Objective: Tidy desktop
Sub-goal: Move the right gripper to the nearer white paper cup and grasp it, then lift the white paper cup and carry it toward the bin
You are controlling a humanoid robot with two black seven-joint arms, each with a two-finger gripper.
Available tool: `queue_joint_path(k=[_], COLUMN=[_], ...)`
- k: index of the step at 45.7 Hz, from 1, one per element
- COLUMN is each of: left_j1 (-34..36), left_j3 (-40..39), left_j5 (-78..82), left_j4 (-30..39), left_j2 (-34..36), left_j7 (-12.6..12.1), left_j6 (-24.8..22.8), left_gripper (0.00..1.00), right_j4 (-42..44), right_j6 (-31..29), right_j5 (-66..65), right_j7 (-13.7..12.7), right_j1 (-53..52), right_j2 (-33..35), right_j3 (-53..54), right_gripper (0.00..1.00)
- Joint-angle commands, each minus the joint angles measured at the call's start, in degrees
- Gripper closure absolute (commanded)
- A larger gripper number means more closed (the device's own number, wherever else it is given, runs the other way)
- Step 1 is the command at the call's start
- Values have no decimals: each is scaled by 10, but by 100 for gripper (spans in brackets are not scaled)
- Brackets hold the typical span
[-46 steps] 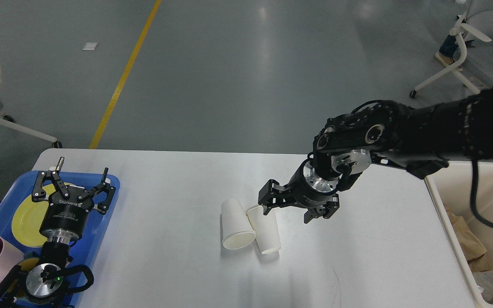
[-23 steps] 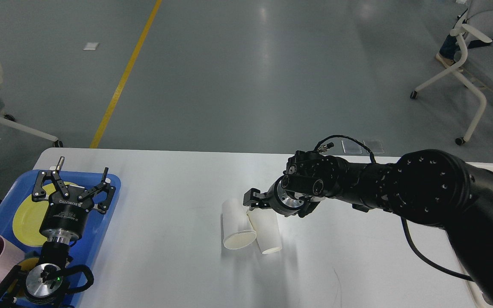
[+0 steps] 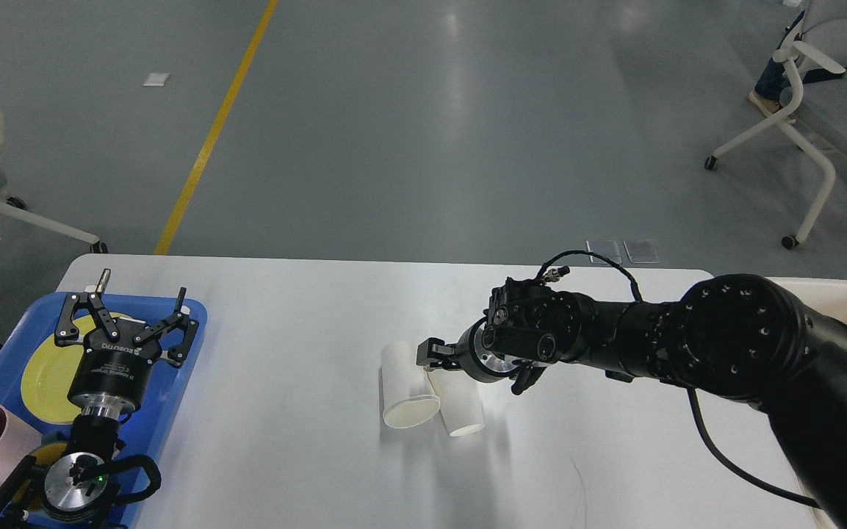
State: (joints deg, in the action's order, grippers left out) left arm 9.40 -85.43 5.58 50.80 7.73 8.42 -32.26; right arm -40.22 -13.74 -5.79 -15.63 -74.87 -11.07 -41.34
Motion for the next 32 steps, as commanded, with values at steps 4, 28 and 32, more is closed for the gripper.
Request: queue_joint_path(k=[4,28,32], left_j1=[0,0,0], left_j3=[0,0,0], left_j5=[0,0,0], left_j4=[0,0,0], left_j2=[0,0,0], left_j7=[-1,0,-1], left_j6=[0,0,0], left_gripper=[4,4,4], right_j4=[0,12,13], right_j6=[28,51,52], right_j5=[-4,-3,-1], right_j7=[0,-6,-7], right_j1=[19,55,53], right_j2=[0,2,2], right_j3=[0,10,12], right_gripper=[6,55,71])
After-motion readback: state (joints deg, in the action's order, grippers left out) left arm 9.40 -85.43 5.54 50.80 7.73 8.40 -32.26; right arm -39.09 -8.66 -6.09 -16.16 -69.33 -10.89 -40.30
